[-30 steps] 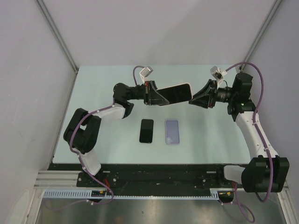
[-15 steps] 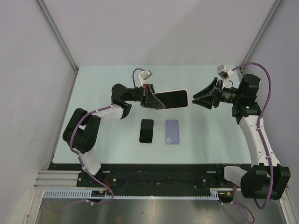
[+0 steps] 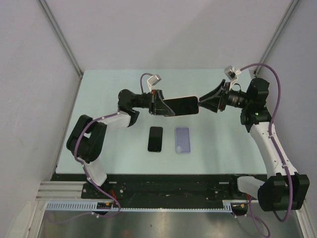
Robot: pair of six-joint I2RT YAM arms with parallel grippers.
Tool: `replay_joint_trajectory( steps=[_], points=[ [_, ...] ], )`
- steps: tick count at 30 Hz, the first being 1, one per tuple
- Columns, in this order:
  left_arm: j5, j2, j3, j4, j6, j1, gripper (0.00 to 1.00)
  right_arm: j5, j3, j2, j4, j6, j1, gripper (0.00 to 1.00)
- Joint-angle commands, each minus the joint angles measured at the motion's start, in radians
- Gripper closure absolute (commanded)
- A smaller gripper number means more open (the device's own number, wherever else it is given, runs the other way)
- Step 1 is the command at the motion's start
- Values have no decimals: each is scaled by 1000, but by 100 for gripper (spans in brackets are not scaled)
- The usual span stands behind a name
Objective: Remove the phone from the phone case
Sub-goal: Remove the phone from the phone case.
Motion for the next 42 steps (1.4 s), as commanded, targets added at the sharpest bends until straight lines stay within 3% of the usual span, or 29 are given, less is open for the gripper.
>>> replay_joint_trajectory(
  steps=[1, 7, 23, 42],
  points=[
    [-11, -56, -4, 334, 2, 1, 100, 28, -9, 13, 146, 90, -13, 55],
    [-13, -64, -10, 334, 3, 1, 100, 12, -30, 18, 221, 143, -29, 57],
    [-22, -67, -1, 334, 5, 3, 100, 8, -33, 15, 22, -54, -3, 57],
    [-19, -72, -4, 334, 6, 1, 100, -29, -35, 22, 88, 17, -44, 57]
  ],
)
